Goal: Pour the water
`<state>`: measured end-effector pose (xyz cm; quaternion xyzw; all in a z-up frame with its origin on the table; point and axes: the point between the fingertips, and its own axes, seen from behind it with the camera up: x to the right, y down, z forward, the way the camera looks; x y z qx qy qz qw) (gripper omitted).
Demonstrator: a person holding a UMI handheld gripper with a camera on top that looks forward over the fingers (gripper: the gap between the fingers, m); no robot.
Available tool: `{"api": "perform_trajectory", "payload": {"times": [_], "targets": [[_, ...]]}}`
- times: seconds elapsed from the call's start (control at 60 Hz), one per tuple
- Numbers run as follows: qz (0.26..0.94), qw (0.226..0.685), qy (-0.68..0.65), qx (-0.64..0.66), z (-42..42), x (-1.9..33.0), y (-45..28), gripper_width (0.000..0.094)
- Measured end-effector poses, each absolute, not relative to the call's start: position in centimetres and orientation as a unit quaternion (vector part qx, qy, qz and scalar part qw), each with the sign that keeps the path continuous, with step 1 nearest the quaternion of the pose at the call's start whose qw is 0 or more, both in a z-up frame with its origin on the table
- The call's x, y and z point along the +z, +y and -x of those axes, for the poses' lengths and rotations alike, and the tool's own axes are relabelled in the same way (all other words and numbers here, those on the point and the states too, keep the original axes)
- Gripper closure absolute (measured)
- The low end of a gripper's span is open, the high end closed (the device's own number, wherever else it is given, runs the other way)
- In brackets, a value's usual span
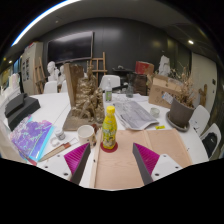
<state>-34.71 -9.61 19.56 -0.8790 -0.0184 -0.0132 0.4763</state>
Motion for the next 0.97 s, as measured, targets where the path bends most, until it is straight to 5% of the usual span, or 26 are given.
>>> {"api": "perform_trajectory", "payload": {"times": [0.35, 0.967], "targets": [[0.883, 0.467, -0.003, -0.051, 35.0, 24.8, -22.1, 0.0073], [0.888, 0.458, -0.033, -0.012, 32.0, 24.5, -24.1, 0.0074]]}}
